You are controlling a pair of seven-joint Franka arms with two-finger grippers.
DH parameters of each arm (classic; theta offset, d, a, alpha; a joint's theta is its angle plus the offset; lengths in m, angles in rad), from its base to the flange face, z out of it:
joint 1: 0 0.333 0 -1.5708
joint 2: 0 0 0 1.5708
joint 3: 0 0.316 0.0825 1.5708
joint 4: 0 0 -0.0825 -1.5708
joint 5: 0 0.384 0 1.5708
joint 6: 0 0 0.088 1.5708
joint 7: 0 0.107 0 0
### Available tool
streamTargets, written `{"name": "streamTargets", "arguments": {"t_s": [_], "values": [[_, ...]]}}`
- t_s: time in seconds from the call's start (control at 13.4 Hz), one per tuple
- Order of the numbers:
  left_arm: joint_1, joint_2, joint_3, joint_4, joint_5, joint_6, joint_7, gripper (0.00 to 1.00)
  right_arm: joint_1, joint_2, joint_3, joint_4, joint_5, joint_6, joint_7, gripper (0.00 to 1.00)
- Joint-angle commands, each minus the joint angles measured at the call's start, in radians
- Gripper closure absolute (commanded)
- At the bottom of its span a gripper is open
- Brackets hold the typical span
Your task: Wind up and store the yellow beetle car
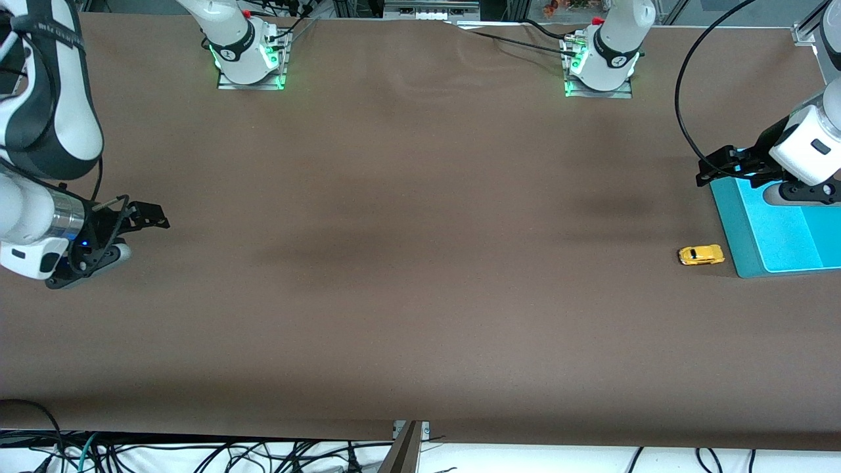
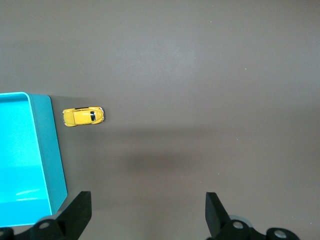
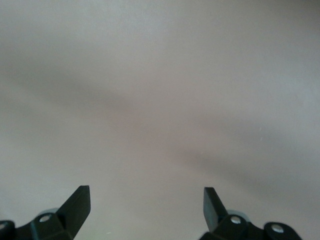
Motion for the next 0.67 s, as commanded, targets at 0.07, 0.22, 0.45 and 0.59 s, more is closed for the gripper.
{"name": "streamTargets", "arguments": {"t_s": [0.07, 0.22, 0.45, 0.59], "values": [[0.004, 0.008, -0.001, 0.023, 0.022, -0.018, 0.017, 0.0, 0.006, -0.07, 0.018, 0.025, 0.008, -0.116, 0.157, 0.0], [0.004, 0.008, -0.001, 0.023, 0.02, -0.02, 0.015, 0.0, 0.006, -0.092, 0.018, 0.025, 0.005, -0.172, 0.168, 0.0], [0.004, 0.008, 0.001, 0.023, 0.019, -0.018, 0.017, 0.0, 0.003, -0.11, 0.014, 0.043, -0.001, -0.206, 0.162, 0.0], [0.003, 0.01, 0.001, 0.023, 0.018, -0.018, 0.015, 0.0, 0.003, -0.12, 0.014, 0.052, -0.045, -0.2, 0.162, 0.0]]}}
